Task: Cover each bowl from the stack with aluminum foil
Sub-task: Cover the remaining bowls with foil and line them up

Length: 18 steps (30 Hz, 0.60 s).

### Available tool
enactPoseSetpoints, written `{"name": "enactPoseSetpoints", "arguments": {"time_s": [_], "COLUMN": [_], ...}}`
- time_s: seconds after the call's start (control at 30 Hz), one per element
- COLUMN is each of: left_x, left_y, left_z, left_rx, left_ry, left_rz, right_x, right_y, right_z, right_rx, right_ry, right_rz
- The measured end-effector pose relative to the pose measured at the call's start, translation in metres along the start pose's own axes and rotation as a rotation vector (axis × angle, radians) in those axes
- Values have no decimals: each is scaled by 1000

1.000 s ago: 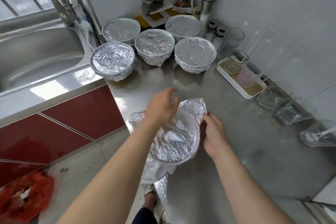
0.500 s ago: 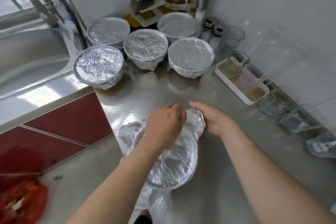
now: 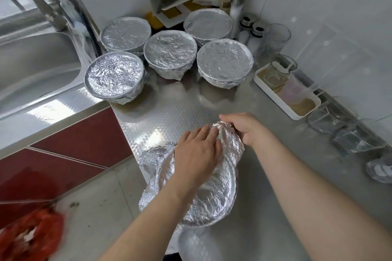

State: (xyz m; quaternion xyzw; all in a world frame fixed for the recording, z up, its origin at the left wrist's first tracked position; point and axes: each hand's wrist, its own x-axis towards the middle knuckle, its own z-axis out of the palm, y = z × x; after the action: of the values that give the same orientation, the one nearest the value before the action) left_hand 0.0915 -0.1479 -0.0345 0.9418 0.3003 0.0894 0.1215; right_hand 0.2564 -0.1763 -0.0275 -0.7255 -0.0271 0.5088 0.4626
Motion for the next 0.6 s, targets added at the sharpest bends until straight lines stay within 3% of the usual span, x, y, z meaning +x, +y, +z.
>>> {"name": "enactPoseSetpoints", "arguments": {"time_s": [0.1,0.17,0.37,0.6], "left_x": [-6,-11,-16,-12], "left_y": [-4,-13,-28,-22], "left_z": [-9,-17,-18,-13], "left_rx": [-58,-122,-220,-250], "left_ry": [2,-61,-78,-16], "left_rz": [20,42,200,316], "right_x": [-17,-49,-112,-126], "right_y": [7,21,82,107], "right_z": [-10,-18,15,41], "right_rx": [-199,-246,-360,-358], "right_ry": [332,446,244,394], "right_rz": [-221,-317,-327,-378]}}
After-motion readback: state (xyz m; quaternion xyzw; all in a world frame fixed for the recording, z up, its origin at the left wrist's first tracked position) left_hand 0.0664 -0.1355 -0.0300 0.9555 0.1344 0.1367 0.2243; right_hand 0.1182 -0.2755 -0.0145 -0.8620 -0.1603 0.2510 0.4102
